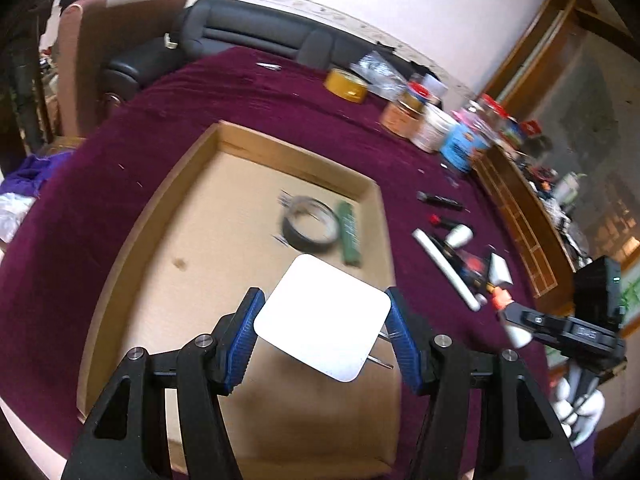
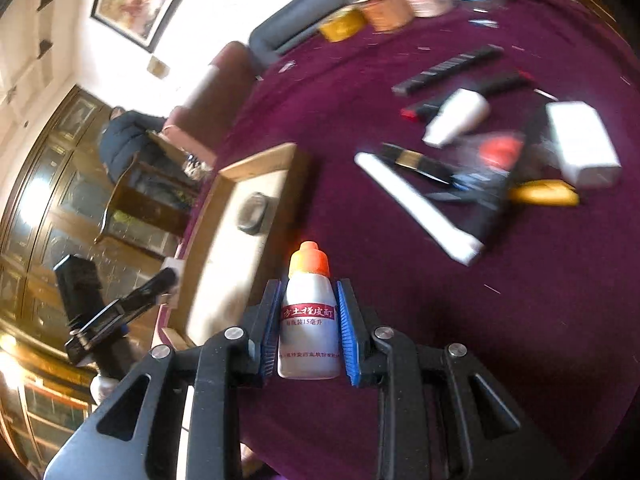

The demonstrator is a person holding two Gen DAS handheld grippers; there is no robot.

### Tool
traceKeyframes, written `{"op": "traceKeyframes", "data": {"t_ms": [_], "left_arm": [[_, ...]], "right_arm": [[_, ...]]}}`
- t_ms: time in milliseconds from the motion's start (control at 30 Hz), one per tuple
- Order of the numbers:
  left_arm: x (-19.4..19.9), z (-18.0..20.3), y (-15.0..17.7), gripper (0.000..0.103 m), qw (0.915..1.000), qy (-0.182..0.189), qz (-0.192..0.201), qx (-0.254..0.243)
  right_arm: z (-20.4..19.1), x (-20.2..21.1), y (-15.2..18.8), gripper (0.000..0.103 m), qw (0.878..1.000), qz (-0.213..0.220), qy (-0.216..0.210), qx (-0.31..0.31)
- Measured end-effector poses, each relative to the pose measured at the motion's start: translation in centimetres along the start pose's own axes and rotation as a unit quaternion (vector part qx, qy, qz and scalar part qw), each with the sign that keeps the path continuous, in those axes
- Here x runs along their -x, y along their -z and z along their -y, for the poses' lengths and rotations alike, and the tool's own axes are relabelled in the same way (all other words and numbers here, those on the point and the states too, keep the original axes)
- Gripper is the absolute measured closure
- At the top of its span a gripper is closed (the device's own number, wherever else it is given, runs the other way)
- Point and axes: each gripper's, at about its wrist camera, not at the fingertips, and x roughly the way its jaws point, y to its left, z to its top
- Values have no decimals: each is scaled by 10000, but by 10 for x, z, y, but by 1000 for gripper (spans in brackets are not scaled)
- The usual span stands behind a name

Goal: Organize rigid objects
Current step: 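Lower adapter and glue bottle into the cardboard box and open both grippers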

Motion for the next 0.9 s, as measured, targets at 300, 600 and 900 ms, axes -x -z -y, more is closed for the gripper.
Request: {"op": "traceKeyframes", "data": {"t_ms": [300,600,900], "left_arm": [[-48,-48,-54,48,9986,-331,-174,387],[-79,-87,-74,48,9941,-169,-373,1007],[-69,-86,-75,38,9943,49,-315,1018]], "right_arm": [[-67,-129,-53,78,9945,-623,-709,-451],[-83,-224,-87,78,9903,-925,-568,-873],[-82,-241,-103,76,9915,-937,-197,-885]]}}
